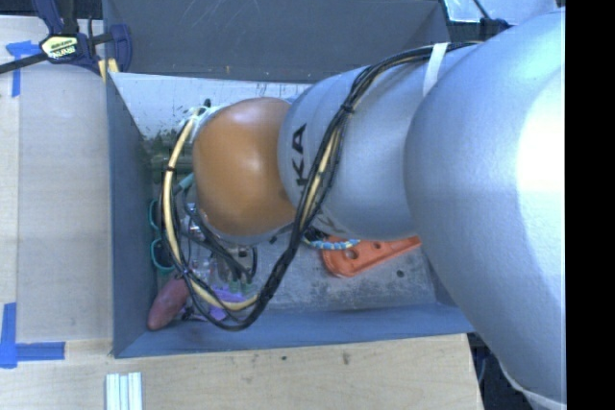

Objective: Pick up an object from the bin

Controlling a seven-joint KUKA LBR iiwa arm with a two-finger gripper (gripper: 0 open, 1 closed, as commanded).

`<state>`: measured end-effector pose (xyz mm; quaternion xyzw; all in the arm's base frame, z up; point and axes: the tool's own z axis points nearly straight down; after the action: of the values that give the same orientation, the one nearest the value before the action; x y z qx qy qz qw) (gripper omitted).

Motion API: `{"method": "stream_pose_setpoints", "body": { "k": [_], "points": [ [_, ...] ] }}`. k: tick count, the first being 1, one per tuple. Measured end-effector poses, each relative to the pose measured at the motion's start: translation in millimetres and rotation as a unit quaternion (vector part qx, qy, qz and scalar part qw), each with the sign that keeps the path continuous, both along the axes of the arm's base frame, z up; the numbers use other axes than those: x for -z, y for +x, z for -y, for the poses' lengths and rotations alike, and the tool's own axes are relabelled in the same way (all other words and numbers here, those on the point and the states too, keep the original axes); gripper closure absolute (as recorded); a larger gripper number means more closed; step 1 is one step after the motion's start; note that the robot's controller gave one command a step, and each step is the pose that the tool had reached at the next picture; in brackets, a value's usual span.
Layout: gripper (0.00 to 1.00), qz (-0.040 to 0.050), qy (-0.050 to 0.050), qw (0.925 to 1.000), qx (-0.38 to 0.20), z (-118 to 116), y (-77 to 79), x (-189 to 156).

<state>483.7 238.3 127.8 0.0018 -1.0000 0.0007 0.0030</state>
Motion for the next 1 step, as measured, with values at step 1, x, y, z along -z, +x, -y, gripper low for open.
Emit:
{"method": "stream_pose_setpoints", "body": {
  "k": [1],
  "points": [
    [0.00,0.0038,0.001,1.0000,0.002,1.0,2.4,-4.6]
  ]
}}
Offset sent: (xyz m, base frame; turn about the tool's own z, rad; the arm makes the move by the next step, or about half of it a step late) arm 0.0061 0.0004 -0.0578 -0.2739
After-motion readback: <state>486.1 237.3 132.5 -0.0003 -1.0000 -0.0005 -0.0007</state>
